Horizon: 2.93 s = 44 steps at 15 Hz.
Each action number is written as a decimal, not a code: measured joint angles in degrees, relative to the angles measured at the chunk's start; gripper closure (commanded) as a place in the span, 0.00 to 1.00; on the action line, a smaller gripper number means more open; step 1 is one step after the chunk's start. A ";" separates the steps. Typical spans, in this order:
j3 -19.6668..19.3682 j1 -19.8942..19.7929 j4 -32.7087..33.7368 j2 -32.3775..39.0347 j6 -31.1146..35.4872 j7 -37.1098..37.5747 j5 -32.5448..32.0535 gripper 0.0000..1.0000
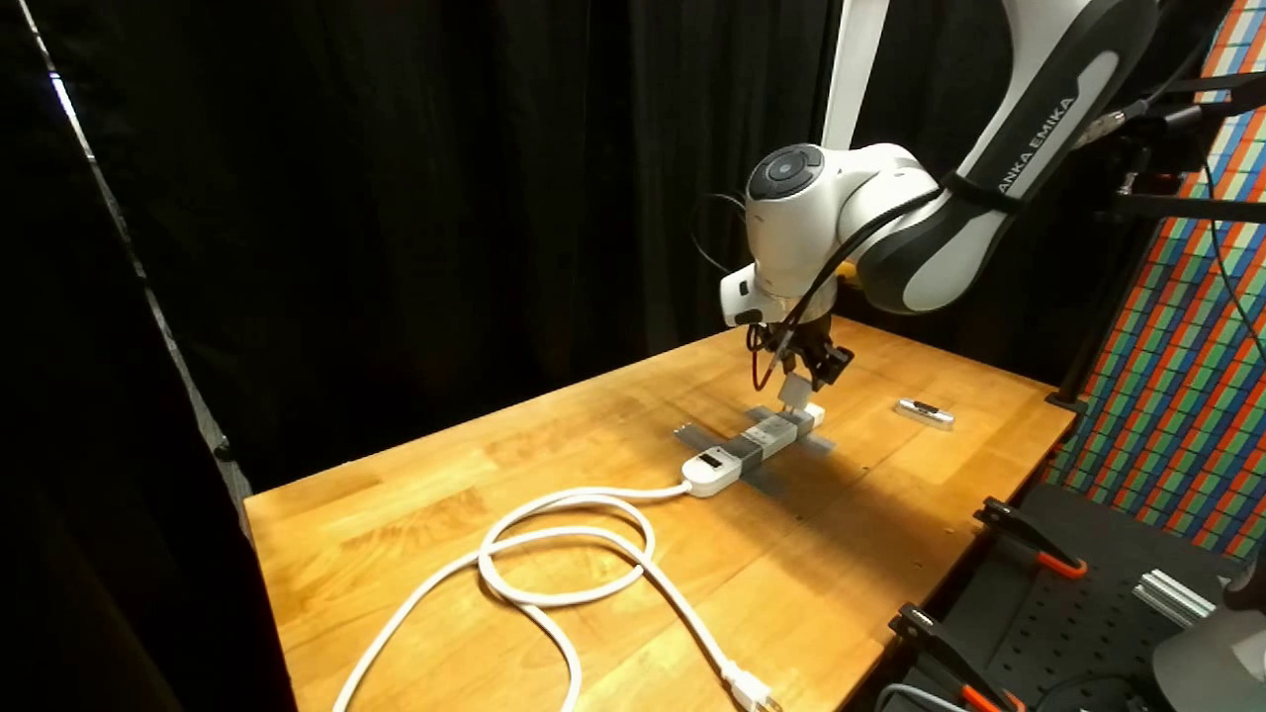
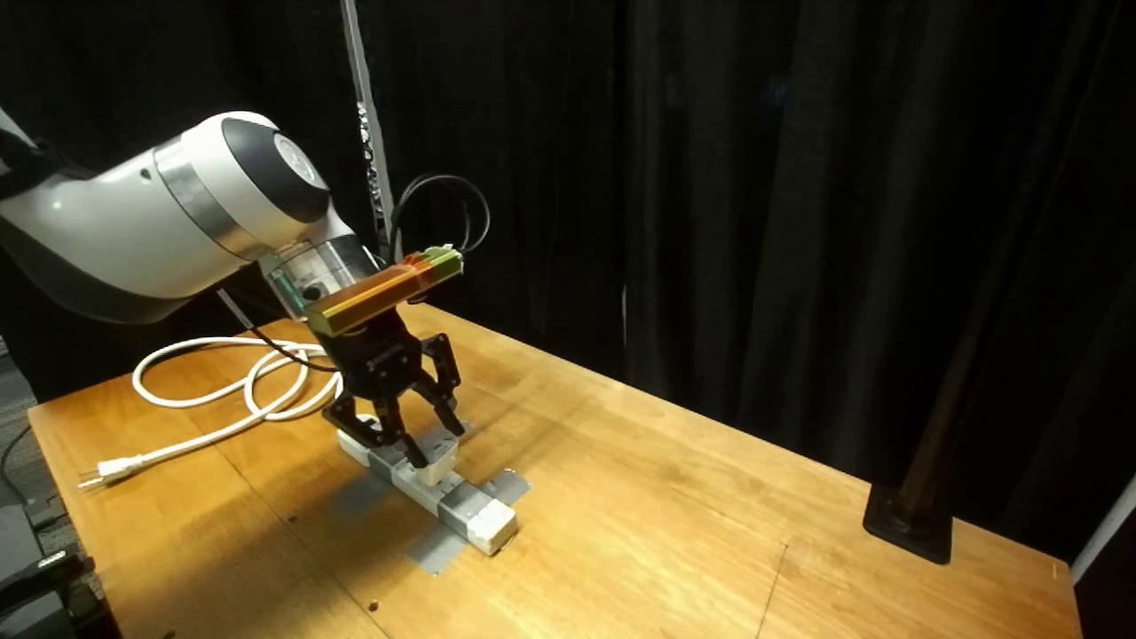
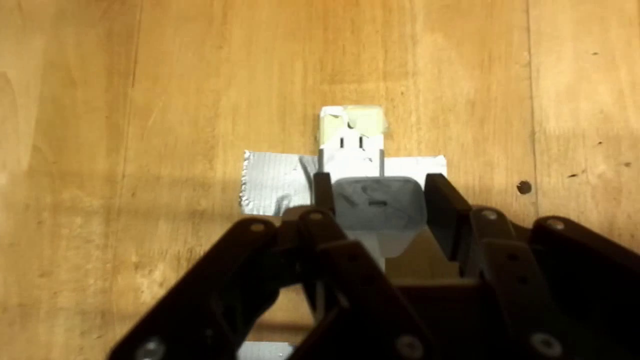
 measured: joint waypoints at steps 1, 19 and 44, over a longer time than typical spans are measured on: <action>0.47 -0.07 -0.46 0.00 -0.25 0.04 0.59 0.77; 5.17 0.22 -1.47 -8.53 1.83 10.05 10.65 0.52; 7.57 3.11 -1.95 -6.66 -11.06 7.22 -3.23 0.77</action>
